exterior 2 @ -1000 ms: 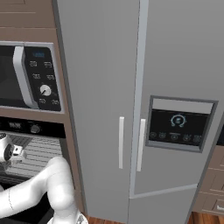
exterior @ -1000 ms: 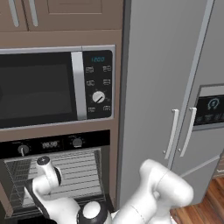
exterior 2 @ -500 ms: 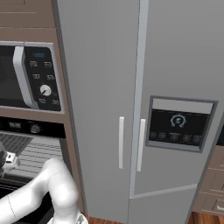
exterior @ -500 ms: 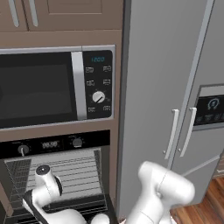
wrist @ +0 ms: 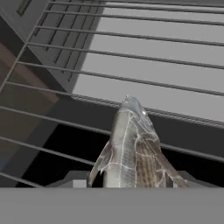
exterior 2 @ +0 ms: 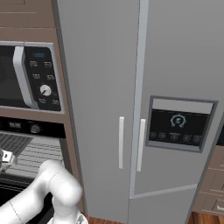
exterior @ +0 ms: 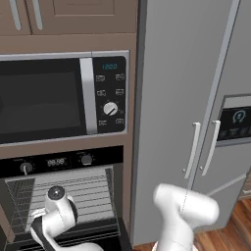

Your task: Take the fish from the oven and place it on the plate on the counter.

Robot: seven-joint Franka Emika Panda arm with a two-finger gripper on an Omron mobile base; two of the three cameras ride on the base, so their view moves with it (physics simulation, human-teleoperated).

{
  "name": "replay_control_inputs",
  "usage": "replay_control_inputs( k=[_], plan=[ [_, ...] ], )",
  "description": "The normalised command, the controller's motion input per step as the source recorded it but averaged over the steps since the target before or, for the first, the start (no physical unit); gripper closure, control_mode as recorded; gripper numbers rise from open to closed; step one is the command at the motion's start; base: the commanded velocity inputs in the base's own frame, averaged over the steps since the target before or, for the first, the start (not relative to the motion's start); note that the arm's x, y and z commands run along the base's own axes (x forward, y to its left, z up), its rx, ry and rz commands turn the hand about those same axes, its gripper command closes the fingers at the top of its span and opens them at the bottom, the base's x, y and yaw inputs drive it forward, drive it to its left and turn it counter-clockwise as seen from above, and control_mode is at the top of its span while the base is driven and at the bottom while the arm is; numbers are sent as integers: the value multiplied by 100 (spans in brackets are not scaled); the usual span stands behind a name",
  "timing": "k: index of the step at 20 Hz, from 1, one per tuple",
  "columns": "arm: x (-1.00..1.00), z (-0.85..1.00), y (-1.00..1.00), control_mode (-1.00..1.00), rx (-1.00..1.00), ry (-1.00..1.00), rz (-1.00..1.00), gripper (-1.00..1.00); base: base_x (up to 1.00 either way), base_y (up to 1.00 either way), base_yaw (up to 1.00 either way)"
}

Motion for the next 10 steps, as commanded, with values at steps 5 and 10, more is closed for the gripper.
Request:
replay_control_inputs(
  k=[5,10],
  plan=[
    [-10,100,-36,-100,5,6,0,100,0,0,0],
    [-35,100,-44,-100,0,0,-1,100,0,0,0]
  ],
)
